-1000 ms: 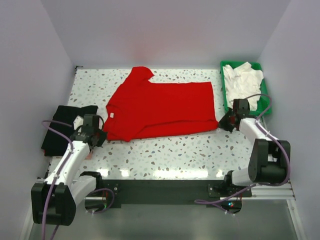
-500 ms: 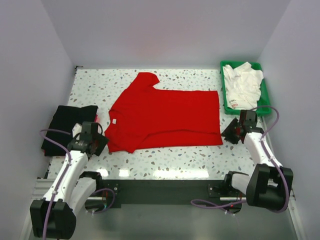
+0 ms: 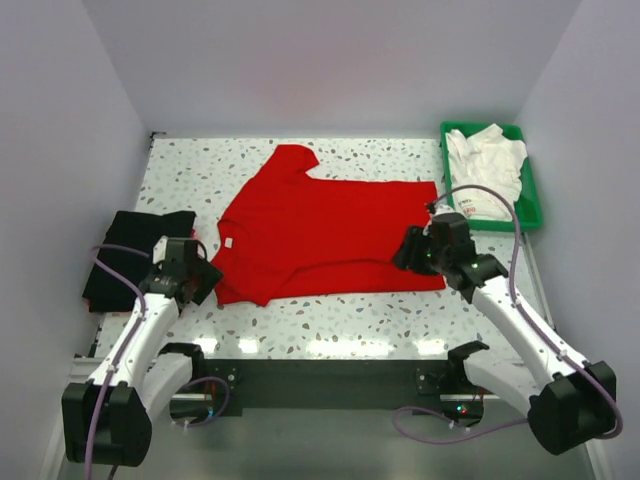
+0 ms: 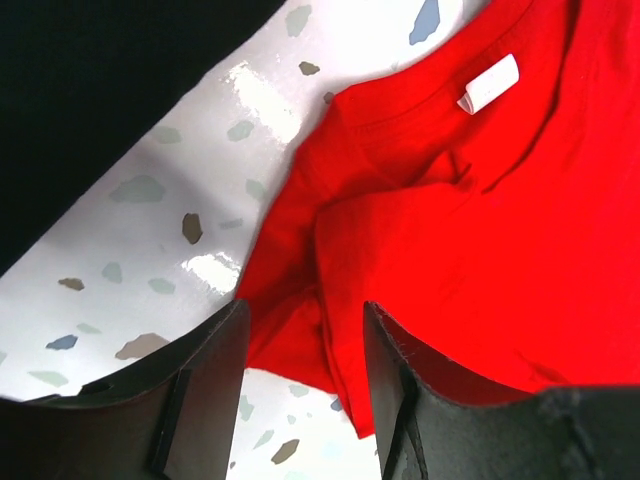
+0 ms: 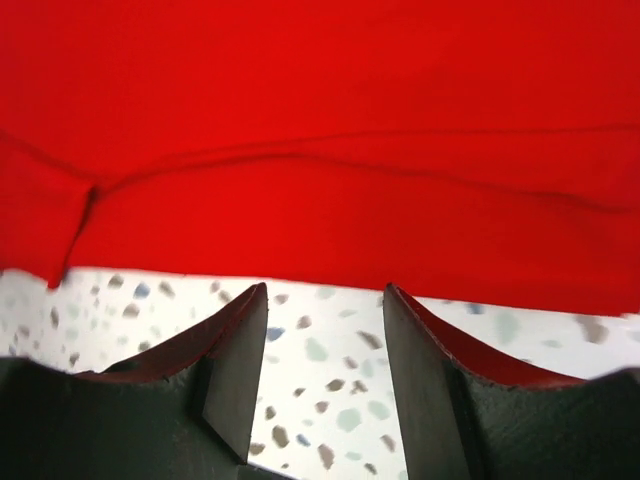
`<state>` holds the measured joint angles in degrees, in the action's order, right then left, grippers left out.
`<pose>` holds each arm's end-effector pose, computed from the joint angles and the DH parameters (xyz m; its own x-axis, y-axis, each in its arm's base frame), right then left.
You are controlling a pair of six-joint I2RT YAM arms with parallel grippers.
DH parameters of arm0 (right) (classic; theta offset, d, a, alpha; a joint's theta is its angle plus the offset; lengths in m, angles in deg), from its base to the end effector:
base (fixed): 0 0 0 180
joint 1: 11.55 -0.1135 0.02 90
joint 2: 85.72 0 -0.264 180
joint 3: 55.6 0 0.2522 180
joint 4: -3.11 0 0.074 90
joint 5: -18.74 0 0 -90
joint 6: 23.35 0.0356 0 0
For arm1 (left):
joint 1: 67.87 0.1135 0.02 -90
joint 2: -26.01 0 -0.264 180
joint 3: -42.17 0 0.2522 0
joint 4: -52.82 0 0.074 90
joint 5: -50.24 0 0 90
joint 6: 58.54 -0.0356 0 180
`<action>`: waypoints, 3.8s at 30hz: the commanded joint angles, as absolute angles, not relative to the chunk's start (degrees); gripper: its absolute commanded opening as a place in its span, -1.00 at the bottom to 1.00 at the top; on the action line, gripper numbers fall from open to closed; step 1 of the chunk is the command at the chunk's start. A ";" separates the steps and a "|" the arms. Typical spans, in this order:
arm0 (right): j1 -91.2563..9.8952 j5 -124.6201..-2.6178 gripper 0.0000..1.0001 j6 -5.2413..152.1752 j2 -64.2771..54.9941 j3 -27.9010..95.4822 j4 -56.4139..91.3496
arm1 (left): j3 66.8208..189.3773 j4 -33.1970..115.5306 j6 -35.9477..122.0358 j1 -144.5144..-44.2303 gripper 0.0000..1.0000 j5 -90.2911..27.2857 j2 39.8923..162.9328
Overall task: Fold and stack the t-shirts
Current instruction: Fold the tshirt
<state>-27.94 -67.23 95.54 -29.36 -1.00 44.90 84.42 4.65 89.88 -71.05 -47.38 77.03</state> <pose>0.1962 0.0603 0.2501 -0.7383 0.2852 -0.6112 0.0301 0.9192 0.3926 0.1628 -0.0043 0.1887 -0.4235 -0.8222 -0.3804 -0.7219 0.5600 -0.4065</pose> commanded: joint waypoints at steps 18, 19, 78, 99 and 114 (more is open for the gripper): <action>-73.33 -87.52 0.04 97.42 -4.70 14.93 31.38 | 84.41 19.46 87.45 -71.65 -0.51 -44.68 86.83; -75.34 -87.95 0.04 96.63 -2.77 16.15 30.77 | 84.49 19.81 87.28 -71.65 -0.56 -44.69 86.83; -84.15 -104.05 -1.00 80.19 31.26 46.31 30.41 | 94.51 19.82 83.85 -71.65 -1.00 -40.64 92.01; -69.22 -91.57 -1.00 76.76 33.71 56.41 32.69 | 105.85 21.75 85.60 -71.74 -1.00 -40.03 107.56; -62.53 -86.20 -0.95 76.32 40.05 65.73 35.33 | 114.02 22.01 85.78 -71.83 -0.96 -38.80 115.92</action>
